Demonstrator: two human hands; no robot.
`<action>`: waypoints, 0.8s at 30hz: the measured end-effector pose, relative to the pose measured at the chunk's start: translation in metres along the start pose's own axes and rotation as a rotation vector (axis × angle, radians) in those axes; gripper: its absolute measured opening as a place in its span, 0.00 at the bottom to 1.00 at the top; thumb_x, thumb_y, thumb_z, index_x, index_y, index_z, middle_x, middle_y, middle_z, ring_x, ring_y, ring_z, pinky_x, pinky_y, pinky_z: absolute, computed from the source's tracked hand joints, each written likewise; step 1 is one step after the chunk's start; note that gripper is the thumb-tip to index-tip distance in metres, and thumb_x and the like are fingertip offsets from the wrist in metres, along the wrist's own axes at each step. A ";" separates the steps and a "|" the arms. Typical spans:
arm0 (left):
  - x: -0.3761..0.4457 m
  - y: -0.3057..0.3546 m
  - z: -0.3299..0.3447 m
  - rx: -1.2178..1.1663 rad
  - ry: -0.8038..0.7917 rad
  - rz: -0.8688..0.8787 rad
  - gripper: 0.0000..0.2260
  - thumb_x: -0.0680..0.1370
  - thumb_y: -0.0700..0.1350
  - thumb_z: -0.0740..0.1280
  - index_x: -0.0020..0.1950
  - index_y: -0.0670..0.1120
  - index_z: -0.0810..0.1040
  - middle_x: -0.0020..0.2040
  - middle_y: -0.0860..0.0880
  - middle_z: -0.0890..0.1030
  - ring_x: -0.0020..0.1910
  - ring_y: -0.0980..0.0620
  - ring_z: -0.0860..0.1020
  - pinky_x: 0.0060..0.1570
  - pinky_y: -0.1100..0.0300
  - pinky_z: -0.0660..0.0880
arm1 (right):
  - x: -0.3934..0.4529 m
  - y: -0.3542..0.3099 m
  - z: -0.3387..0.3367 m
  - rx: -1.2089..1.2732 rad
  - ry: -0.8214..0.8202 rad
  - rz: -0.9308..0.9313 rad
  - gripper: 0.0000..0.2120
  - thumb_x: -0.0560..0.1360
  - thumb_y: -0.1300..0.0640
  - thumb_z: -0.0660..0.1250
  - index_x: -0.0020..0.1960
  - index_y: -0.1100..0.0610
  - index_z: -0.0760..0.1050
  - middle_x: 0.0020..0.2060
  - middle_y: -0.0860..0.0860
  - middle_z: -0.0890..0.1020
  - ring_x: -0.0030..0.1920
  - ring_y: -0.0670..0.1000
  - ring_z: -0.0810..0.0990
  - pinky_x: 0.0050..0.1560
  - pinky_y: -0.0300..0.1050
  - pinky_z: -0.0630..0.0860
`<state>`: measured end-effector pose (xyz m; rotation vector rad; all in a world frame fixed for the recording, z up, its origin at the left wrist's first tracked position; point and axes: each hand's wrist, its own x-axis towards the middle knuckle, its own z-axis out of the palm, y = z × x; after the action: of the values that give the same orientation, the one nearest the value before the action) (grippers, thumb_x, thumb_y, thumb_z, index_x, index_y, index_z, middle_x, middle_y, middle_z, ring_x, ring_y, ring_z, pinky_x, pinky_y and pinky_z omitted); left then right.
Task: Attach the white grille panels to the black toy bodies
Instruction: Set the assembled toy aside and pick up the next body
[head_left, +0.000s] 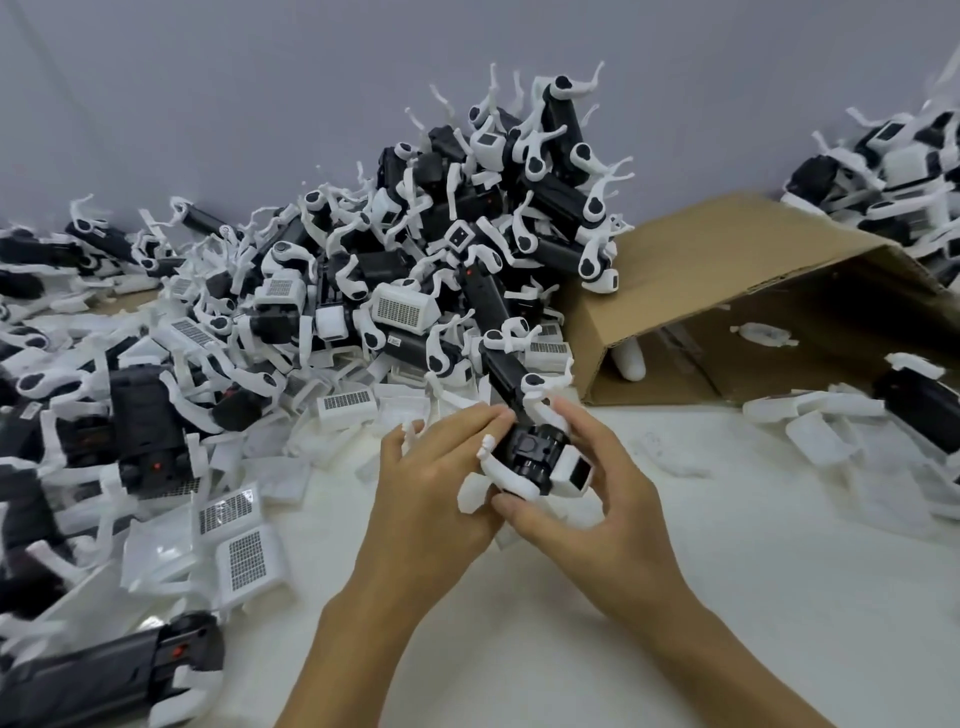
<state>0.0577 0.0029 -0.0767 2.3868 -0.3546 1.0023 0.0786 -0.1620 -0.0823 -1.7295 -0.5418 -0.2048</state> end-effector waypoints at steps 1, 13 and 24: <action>0.001 0.000 0.000 -0.005 0.000 -0.003 0.27 0.63 0.41 0.75 0.63 0.43 0.82 0.64 0.55 0.77 0.62 0.57 0.74 0.55 0.41 0.70 | 0.000 0.000 0.000 -0.012 0.007 0.001 0.37 0.64 0.48 0.81 0.69 0.40 0.71 0.60 0.32 0.79 0.64 0.38 0.76 0.61 0.30 0.73; -0.002 0.011 0.002 -0.071 -0.043 -0.065 0.26 0.69 0.49 0.72 0.67 0.46 0.78 0.61 0.55 0.79 0.61 0.56 0.75 0.56 0.53 0.68 | -0.001 -0.004 0.001 0.053 0.073 0.062 0.31 0.63 0.48 0.79 0.64 0.44 0.75 0.56 0.34 0.81 0.59 0.39 0.80 0.55 0.30 0.75; 0.000 0.014 0.010 0.012 0.301 0.056 0.25 0.66 0.42 0.81 0.50 0.48 0.66 0.48 0.52 0.69 0.44 0.47 0.71 0.39 0.45 0.74 | 0.009 -0.012 -0.003 0.263 0.215 0.229 0.29 0.65 0.30 0.66 0.50 0.52 0.83 0.42 0.47 0.87 0.44 0.47 0.86 0.46 0.38 0.79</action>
<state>0.0571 -0.0142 -0.0775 2.2017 -0.3044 1.3696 0.0815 -0.1611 -0.0677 -1.4771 -0.1999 -0.1470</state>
